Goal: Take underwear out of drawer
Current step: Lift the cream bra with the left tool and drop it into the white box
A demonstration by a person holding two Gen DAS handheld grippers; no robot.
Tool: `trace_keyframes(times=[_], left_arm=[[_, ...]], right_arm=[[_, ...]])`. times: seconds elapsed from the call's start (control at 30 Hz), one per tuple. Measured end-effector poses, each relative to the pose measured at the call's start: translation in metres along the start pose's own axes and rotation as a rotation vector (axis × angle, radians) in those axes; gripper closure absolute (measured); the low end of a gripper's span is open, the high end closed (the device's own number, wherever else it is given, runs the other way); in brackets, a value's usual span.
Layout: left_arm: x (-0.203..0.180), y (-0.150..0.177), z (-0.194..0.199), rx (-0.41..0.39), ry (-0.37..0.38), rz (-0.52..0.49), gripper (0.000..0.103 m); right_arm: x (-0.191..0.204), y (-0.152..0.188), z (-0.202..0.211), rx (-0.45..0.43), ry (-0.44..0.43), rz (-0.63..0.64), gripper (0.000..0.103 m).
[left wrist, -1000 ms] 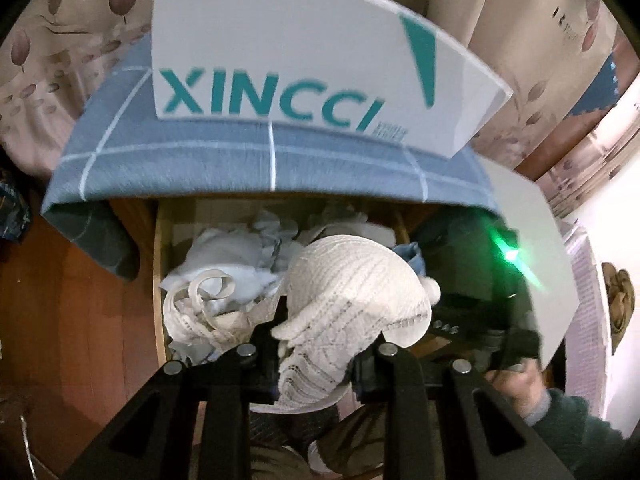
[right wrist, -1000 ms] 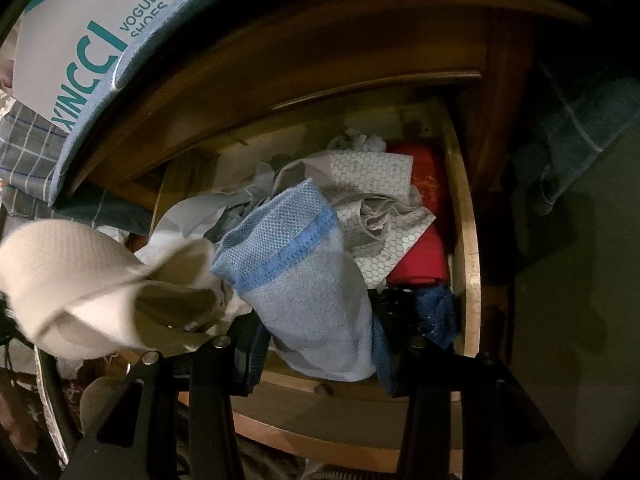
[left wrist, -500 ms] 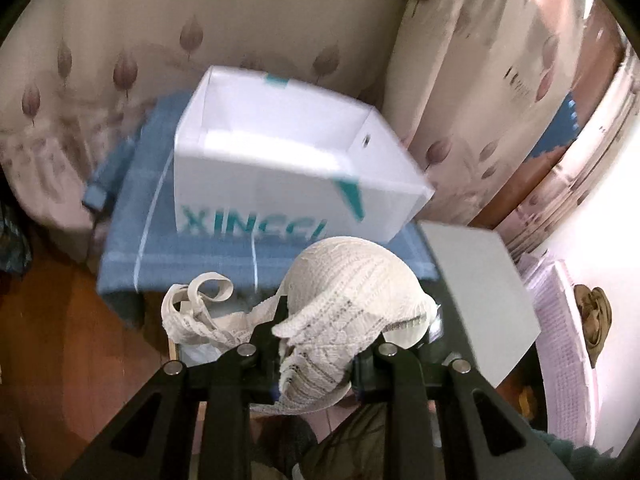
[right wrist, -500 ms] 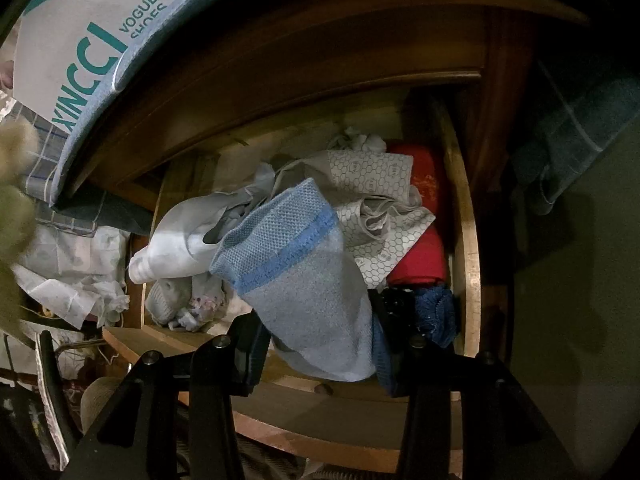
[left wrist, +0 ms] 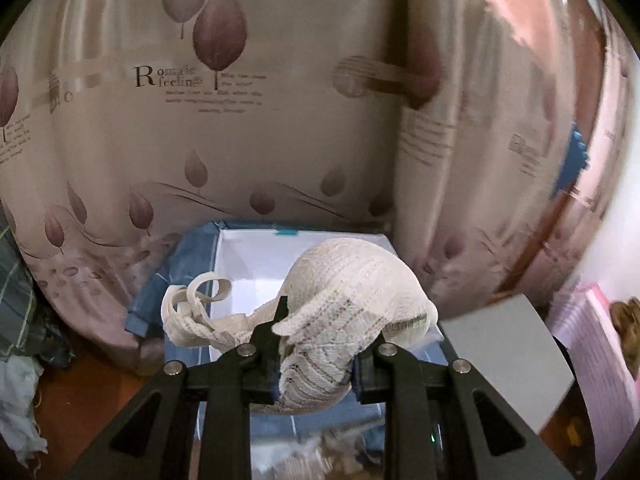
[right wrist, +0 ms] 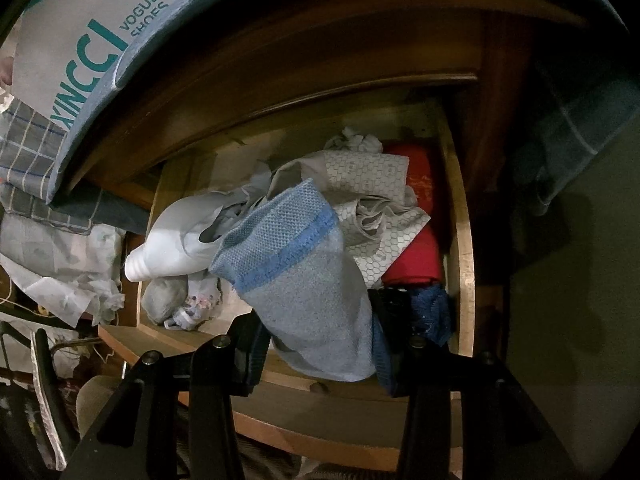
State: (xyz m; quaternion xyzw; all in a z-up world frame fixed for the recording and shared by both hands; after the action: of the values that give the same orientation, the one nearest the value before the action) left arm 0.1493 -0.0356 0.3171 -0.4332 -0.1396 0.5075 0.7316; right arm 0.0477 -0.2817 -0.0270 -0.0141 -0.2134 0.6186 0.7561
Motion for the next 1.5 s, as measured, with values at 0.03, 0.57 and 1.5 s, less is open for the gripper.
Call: trace_keyframes(times=[0.03, 0.57, 1.5], left_arm=[[0.002, -0.003, -0.01, 0.004, -0.008, -0.001, 0.079], [0.043, 0.035, -0.162, 0.183, -0.103, 0.065, 0.079], [0.029, 0.044, -0.137, 0.183, -0.189, -0.003, 0.044]], right_arm=[[0.0, 0.0, -0.001, 0.001, -0.002, 0.001, 0.061], [0.005, -0.001, -0.002, 0.008, -0.059, 0.002, 0.061], [0.009, 0.0, -0.004, 0.006, -0.043, 0.014, 0.061]])
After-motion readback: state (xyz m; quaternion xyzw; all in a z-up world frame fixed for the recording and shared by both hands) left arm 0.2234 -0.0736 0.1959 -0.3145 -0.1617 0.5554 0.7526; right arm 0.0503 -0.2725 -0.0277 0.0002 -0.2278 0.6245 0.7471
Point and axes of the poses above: each gripper's, at about its wrist camera, not at the fingertips, and z roughly against the way its jaws point, x to its left, y to its underside, the point moved 3 cm from there along -z, roughly the way its jaws point, and after that the axes turned 4 degrees about y, right-handed, at the moved point
